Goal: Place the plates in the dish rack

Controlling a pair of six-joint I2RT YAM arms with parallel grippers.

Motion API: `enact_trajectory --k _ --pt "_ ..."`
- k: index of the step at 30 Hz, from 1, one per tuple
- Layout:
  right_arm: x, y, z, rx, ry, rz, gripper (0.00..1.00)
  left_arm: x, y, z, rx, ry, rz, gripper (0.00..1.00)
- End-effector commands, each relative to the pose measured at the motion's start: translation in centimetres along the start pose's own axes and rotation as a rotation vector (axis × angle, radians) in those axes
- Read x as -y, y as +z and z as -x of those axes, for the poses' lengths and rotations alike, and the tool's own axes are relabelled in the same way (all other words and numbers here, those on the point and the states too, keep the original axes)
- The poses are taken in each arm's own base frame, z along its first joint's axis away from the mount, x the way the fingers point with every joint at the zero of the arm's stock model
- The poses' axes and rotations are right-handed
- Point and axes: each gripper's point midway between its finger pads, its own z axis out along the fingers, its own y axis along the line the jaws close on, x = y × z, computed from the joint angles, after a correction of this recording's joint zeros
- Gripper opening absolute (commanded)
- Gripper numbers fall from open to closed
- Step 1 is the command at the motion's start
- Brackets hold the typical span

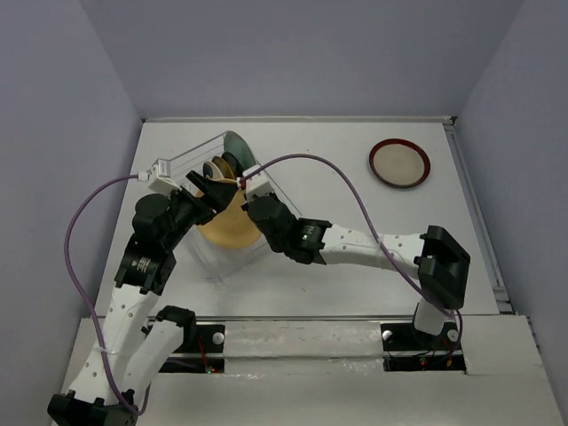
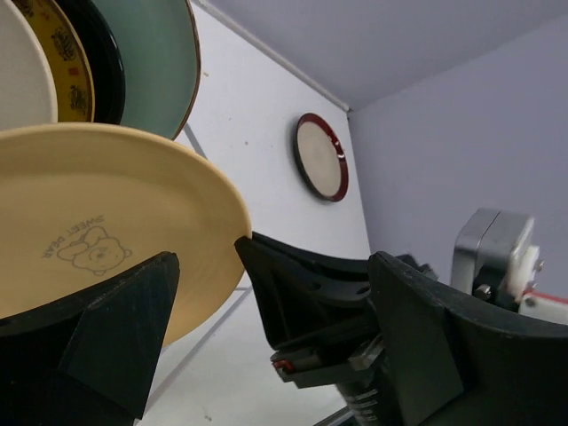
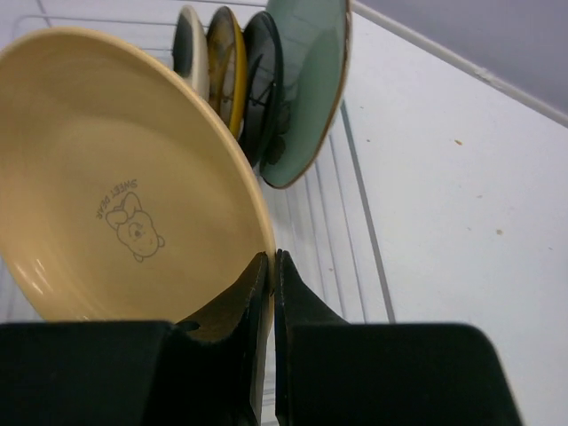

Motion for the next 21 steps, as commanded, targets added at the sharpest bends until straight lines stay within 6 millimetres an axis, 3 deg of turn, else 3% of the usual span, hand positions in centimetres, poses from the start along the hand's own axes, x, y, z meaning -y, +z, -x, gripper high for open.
enact_trajectory --k 1,3,6,9,11,13,21 --pt "3.4 -1.7 4.4 0.181 0.091 -0.199 0.07 1.5 0.8 2.2 0.103 -0.085 -0.058 0.99" --pt "3.2 -2.5 4.0 0.198 0.055 -0.209 0.07 1.1 1.4 2.3 0.117 -0.097 -0.054 0.98" --pt "3.7 -3.7 5.4 0.288 0.089 -0.255 0.07 0.2 2.2 2.1 0.118 -0.114 -0.035 0.97" --pt "3.5 -4.4 5.5 0.313 0.034 -0.287 0.07 -0.7 3.0 1.4 0.097 -0.122 -0.012 0.95" --pt "4.6 -4.8 6.2 0.353 0.031 -0.348 0.07 -1.1 3.2 1.1 0.096 -0.127 -0.006 0.94" --pt "4.1 -5.5 6.8 0.406 0.062 -0.360 0.07 -1.6 3.5 1.0 0.099 -0.137 0.005 0.94" --pt "2.2 -7.3 6.9 0.493 -0.085 -0.430 0.07 -0.3 4.0 3.2 0.178 -0.146 -0.034 0.94"
